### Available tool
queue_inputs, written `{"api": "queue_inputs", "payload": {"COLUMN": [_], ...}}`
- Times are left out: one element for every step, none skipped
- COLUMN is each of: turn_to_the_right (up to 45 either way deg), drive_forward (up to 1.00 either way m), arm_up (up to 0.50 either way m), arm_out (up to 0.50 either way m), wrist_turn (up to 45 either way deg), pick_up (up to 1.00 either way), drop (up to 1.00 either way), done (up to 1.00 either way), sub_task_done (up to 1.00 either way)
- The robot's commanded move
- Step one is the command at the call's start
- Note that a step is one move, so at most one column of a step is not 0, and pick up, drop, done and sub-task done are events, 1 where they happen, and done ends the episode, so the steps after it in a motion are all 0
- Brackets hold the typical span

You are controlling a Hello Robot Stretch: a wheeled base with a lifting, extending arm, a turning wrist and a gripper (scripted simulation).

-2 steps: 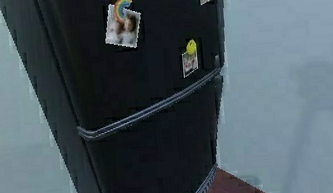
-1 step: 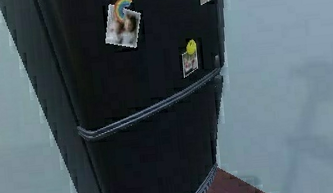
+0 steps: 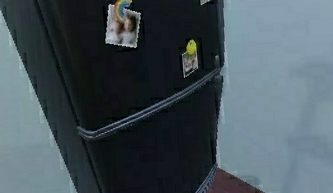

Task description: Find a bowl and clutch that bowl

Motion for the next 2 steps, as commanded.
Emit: {"api": "queue_inputs", "payload": {"turn_to_the_right": [0.0,0.0], "drive_forward": [0.0,0.0], "arm_up": [0.1,0.0], "arm_out": [0.0,0.0], "wrist_turn": [0.0,0.0], "pick_up": [0.0,0.0], "drop": [0.0,0.0], "done": [0.0,1.0], "sub_task_done": [0.0,0.0]}}
